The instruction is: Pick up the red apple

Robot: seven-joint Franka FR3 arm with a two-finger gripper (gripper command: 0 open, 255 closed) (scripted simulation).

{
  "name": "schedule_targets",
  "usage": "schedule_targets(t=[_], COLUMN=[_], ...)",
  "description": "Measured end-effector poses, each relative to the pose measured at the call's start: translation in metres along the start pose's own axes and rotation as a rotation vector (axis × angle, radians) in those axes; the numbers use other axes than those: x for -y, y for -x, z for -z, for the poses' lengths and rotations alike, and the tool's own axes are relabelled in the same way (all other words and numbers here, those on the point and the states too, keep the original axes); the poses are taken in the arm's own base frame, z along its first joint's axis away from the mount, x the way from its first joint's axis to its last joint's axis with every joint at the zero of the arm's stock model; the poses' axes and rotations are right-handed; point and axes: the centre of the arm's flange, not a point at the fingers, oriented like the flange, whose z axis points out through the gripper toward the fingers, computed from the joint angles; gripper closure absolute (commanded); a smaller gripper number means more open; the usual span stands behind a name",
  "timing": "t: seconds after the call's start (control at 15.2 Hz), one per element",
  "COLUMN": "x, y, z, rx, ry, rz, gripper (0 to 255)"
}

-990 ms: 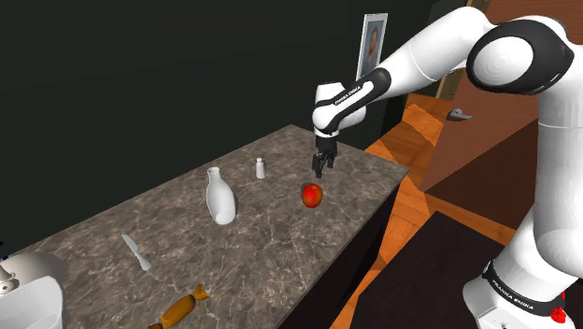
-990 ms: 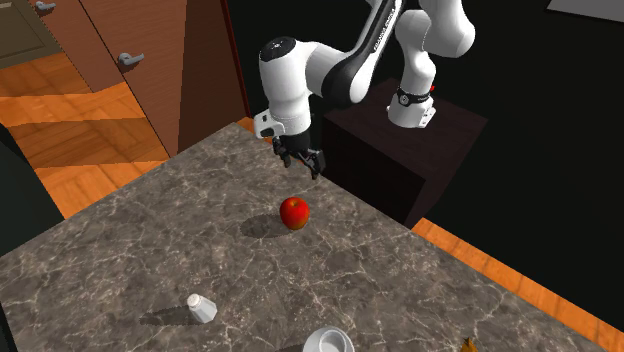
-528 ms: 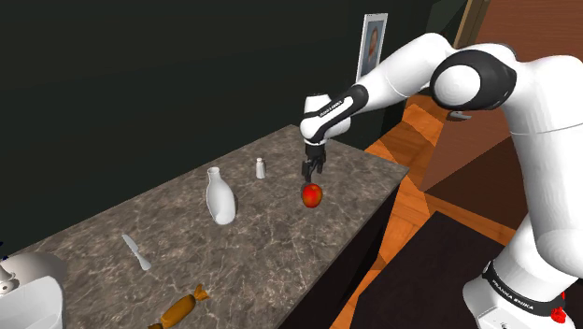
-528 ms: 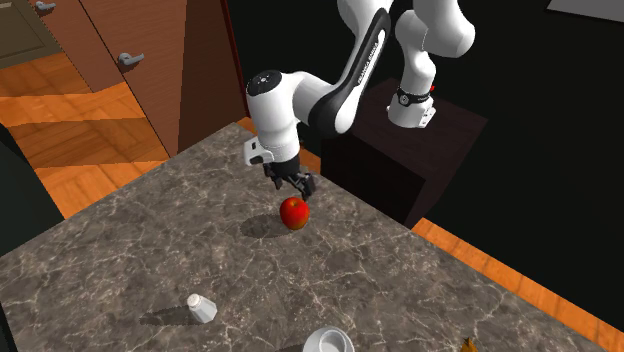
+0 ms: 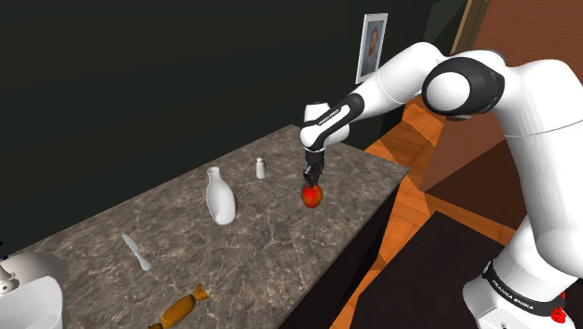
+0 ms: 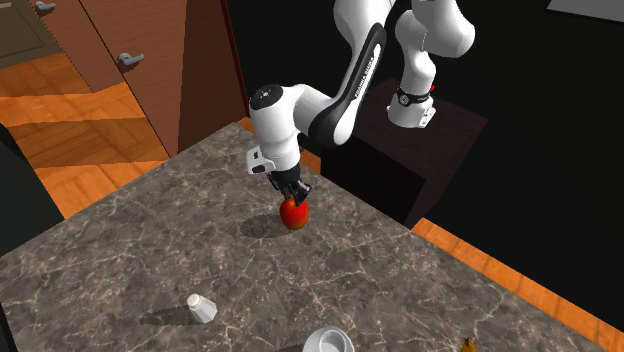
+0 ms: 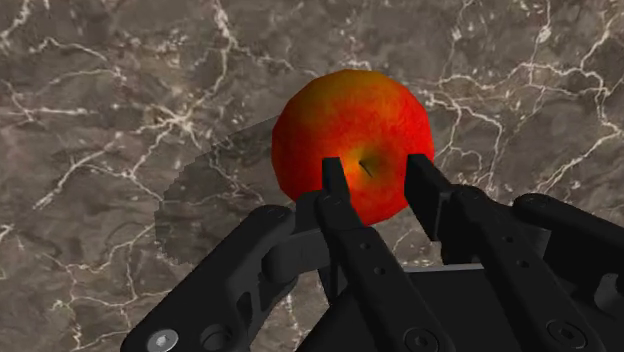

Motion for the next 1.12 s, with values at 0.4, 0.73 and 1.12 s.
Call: schedule_targets(t=[0.4,0.73,1.12], x=[0.000,0.001,0.003], y=[0.000,0.001,0.003], z=[0.000,0.011,0.041], rx=[-0.001,0.000,0.000], ry=[0.000,0.000,0.000], rz=[0.000,0.000,0.000], gripper=[255,255,255])
